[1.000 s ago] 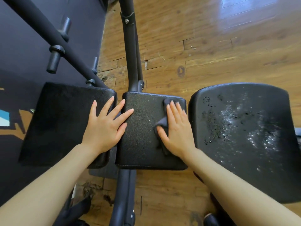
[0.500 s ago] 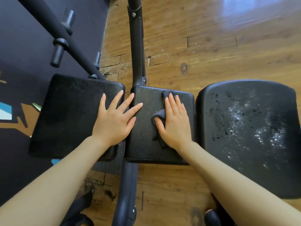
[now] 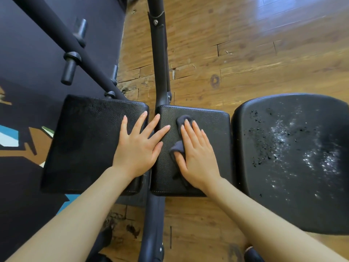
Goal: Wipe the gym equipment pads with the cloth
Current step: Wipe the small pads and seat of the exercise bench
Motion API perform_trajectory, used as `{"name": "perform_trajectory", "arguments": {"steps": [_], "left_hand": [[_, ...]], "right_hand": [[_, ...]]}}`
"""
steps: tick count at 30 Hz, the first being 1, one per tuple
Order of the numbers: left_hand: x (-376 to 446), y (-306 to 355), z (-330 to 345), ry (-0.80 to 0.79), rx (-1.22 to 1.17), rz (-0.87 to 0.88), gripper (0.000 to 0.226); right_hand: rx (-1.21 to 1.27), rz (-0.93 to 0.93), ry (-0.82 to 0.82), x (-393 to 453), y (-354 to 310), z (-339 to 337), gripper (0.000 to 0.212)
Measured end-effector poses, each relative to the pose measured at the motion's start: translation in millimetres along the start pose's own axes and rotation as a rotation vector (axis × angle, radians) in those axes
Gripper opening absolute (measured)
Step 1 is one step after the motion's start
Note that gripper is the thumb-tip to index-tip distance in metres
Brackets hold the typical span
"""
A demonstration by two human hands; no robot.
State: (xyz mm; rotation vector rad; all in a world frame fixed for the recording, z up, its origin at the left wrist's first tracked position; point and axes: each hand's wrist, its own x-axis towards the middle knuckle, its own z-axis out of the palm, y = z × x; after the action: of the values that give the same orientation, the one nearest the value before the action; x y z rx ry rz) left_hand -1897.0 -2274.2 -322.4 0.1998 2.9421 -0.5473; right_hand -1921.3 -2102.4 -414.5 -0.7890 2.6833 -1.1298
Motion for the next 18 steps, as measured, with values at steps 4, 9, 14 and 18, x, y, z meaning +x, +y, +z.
{"name": "perform_trajectory", "arguments": {"steps": [4, 9, 14, 18], "left_hand": [[-1.0, 0.1, -1.3, -0.024, -0.003, 0.0, 0.048], [0.0, -0.1, -1.4, -0.011, -0.01, 0.001, 0.049], [1.3, 0.1, -3.7, -0.033, -0.004, -0.023, 0.055], [-0.5, 0.7, -3.3, -0.047, 0.001, -0.022, 0.056]], "right_hand": [[-0.016, -0.094, -0.048, -69.2, 3.2, 0.3, 0.068], [0.01, -0.087, -0.033, -23.0, -4.5, 1.4, 0.068], [0.007, 0.008, 0.028, 20.4, -8.6, 4.1, 0.066], [0.003, 0.007, -0.025, -52.6, -8.4, 4.0, 0.068]]}}
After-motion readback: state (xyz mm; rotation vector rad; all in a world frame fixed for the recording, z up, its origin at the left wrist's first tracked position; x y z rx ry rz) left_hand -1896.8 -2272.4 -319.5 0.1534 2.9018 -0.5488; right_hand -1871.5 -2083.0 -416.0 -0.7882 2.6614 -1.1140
